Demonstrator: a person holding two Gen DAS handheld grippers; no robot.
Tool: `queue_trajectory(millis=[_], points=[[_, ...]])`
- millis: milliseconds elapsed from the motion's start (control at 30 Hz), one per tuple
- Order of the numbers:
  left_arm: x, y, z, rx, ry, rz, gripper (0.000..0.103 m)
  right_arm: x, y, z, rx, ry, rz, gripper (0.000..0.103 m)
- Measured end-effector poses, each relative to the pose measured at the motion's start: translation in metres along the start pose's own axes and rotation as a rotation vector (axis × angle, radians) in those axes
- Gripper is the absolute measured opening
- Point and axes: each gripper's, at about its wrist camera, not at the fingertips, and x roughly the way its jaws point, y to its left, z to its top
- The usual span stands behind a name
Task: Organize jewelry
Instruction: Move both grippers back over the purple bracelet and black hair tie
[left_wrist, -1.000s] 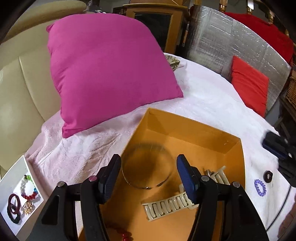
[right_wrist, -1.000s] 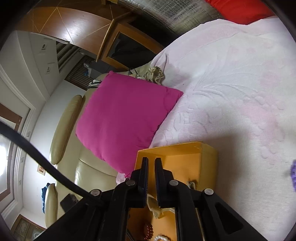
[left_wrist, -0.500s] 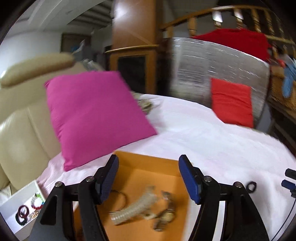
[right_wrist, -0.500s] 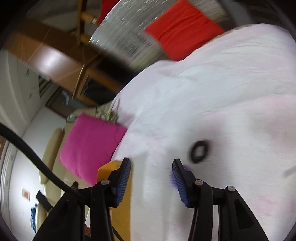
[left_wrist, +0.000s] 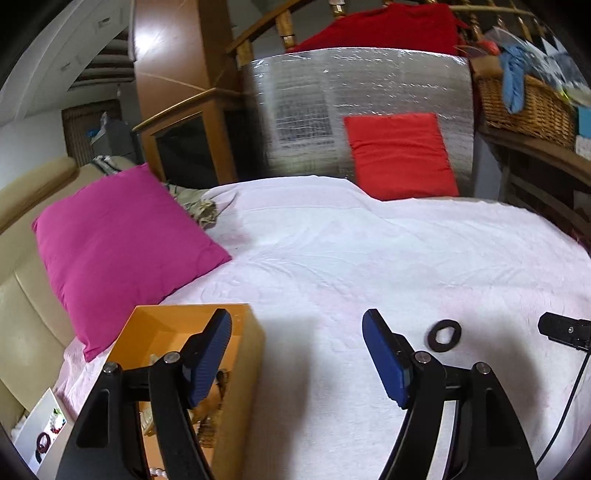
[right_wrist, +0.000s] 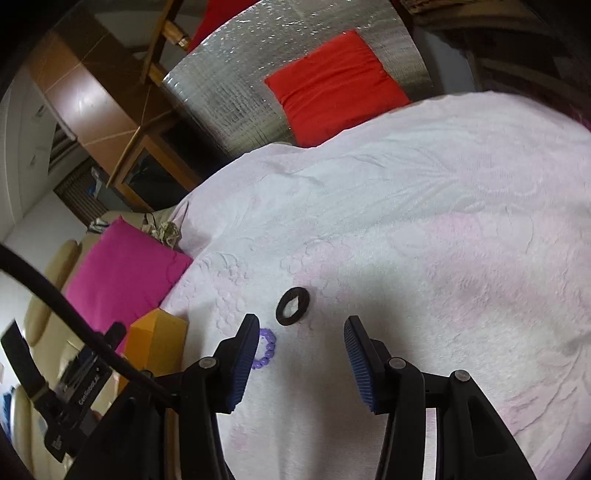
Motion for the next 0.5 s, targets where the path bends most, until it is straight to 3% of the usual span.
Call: queue_trajectory(millis=[500], points=[[0.010, -0.026, -0.001, 0.036, 0.025, -0.016, 0.074, -0.008, 0.001, 0.004, -0.021, -0.019, -0.019, 0.051]])
